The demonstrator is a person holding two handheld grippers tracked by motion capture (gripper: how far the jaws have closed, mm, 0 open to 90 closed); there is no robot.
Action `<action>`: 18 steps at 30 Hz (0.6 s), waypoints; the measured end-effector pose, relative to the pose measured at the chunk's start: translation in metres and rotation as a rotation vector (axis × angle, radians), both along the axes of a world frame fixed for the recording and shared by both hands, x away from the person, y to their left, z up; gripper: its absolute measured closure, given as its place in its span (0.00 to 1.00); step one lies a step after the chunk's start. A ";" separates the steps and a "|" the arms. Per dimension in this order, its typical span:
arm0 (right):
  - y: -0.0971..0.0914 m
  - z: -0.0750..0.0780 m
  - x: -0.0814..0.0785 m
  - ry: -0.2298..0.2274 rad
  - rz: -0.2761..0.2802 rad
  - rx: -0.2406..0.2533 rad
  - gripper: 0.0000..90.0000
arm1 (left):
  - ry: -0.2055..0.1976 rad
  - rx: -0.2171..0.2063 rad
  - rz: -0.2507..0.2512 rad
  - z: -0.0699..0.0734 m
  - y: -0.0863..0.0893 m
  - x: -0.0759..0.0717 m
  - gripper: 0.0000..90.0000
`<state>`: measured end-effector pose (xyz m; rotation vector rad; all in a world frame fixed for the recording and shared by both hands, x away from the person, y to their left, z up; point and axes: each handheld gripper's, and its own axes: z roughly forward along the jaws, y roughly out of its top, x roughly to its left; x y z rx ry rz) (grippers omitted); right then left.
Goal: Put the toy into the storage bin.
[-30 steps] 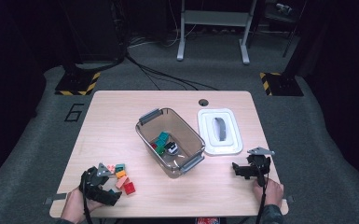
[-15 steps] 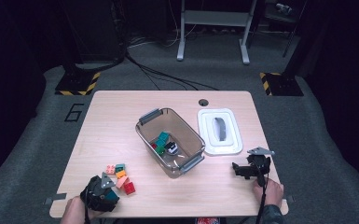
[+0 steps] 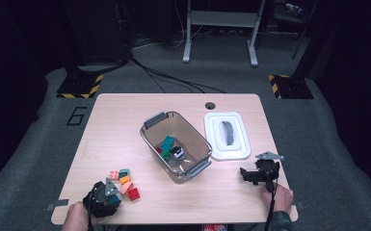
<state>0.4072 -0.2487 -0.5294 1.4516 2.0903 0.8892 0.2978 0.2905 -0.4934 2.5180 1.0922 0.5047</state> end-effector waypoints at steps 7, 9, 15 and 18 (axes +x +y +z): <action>0.000 0.000 0.000 0.001 -0.002 0.002 0.00 | -0.005 0.001 0.003 0.001 0.003 0.003 0.61; 0.000 0.000 0.000 0.000 0.000 0.000 0.00 | -0.006 -0.009 0.008 0.002 0.004 0.004 0.61; 0.000 0.000 0.000 0.000 0.001 -0.001 0.00 | -0.015 -0.037 0.018 0.009 0.008 0.009 0.61; 0.000 0.000 0.000 0.000 0.001 -0.001 0.00 | -0.025 -0.052 0.023 0.014 0.010 0.011 0.61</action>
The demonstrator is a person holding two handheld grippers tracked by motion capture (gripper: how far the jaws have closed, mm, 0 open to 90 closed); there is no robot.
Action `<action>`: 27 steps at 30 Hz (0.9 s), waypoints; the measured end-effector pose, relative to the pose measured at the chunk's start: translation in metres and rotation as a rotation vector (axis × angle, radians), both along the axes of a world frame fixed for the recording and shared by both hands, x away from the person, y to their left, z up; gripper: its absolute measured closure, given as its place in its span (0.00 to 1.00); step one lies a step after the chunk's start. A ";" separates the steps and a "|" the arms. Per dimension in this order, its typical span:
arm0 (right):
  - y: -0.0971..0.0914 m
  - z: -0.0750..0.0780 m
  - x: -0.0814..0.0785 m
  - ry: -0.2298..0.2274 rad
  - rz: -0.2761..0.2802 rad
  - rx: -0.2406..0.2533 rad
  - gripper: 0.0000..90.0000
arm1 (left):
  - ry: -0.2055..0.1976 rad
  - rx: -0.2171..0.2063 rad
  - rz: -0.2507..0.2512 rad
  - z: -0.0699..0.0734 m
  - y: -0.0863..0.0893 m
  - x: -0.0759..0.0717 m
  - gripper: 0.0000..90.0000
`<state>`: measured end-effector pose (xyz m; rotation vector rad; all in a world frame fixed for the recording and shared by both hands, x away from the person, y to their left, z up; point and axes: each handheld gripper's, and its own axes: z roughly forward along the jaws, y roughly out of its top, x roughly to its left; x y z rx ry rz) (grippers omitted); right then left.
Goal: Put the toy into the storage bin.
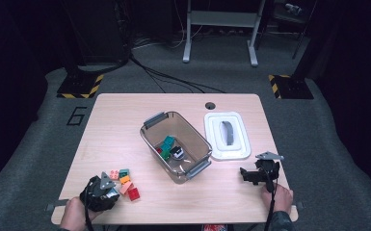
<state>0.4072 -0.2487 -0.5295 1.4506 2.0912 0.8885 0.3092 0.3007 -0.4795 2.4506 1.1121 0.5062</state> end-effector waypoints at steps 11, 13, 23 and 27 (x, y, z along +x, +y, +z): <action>0.000 0.000 0.000 0.000 0.000 0.000 0.00 | -0.021 -0.105 0.010 0.021 0.007 0.012 0.61; 0.000 0.000 0.000 0.000 0.000 0.000 0.00 | -0.025 -0.126 0.005 0.025 0.008 0.015 0.61; 0.000 0.000 0.000 0.000 -0.001 0.001 0.00 | -0.051 -0.151 -0.009 0.044 0.007 0.028 0.62; 0.000 0.000 0.000 0.000 -0.001 0.001 0.00 | -0.051 -0.155 -0.023 0.052 0.004 0.034 0.62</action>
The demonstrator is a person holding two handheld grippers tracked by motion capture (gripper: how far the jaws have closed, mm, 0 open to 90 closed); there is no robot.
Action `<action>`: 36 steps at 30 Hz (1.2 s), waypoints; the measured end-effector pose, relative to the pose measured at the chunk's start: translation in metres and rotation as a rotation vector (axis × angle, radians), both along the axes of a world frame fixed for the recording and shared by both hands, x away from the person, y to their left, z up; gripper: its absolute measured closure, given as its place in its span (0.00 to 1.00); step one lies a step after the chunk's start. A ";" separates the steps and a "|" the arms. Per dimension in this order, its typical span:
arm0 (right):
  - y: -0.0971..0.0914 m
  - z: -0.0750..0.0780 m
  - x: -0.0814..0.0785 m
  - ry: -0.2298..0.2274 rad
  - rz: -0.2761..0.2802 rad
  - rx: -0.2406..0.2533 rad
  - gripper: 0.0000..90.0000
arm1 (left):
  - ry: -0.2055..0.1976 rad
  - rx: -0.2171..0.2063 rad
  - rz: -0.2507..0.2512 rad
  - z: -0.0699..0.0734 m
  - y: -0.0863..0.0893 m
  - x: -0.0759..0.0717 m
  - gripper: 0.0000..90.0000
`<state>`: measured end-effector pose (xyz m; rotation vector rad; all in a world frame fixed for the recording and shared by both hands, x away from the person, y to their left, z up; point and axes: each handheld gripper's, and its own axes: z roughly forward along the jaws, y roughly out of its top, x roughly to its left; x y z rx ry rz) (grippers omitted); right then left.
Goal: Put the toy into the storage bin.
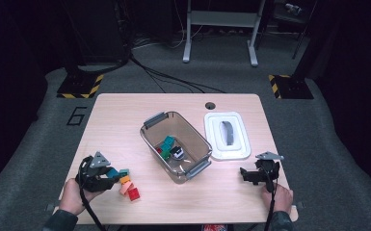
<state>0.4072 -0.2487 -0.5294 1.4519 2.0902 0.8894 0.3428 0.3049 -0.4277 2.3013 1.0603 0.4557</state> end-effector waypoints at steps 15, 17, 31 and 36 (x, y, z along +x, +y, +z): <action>0.000 0.000 0.000 0.000 0.003 -0.003 0.00 | -0.041 0.010 -0.022 0.022 -0.015 0.017 0.62; 0.000 0.000 0.000 0.000 0.000 -0.002 0.00 | -0.043 0.010 -0.024 0.024 -0.017 0.018 0.62; -0.001 0.000 0.000 0.000 0.006 -0.005 0.00 | -0.078 0.005 -0.046 0.041 -0.028 0.029 0.62; 0.000 0.000 0.000 -0.001 0.001 -0.002 0.00 | -0.097 0.003 -0.050 0.048 -0.032 0.033 0.62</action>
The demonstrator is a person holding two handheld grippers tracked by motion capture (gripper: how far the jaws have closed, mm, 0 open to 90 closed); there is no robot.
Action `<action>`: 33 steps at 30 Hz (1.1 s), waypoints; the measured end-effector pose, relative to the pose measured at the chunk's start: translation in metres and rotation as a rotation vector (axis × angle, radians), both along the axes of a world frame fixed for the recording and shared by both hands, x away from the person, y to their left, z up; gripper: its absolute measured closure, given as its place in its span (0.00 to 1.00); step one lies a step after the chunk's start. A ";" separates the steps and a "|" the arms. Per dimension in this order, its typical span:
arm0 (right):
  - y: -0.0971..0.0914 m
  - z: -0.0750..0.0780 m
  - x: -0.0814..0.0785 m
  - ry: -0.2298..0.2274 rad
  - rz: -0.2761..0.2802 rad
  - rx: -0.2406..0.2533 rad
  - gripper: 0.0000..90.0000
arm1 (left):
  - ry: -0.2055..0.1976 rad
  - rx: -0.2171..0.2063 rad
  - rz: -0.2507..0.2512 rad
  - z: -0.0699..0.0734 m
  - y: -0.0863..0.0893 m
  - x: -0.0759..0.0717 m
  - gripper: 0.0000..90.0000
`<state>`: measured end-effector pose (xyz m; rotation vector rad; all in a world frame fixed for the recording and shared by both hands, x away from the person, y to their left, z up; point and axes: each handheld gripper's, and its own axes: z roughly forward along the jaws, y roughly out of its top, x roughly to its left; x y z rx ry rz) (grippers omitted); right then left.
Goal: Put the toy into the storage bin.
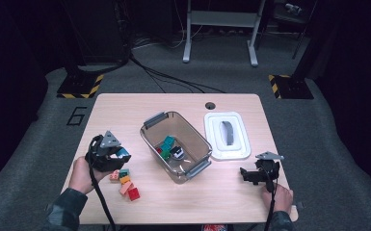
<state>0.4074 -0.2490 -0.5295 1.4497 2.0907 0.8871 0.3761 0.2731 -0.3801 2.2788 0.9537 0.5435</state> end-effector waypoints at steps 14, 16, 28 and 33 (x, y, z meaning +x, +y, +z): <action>0.000 0.000 0.000 -0.001 0.003 -0.002 0.00 | -0.035 0.014 -0.026 0.019 -0.008 0.011 0.62; 0.000 0.000 0.000 0.000 0.004 -0.004 0.00 | -0.041 0.009 -0.020 0.021 -0.009 0.012 0.62; 0.000 0.000 0.000 0.000 0.002 0.000 0.00 | -0.069 0.017 -0.047 0.037 -0.021 0.023 0.62; 0.000 0.000 0.000 0.000 0.001 0.000 0.00 | -0.077 0.015 -0.055 0.041 -0.028 0.027 0.62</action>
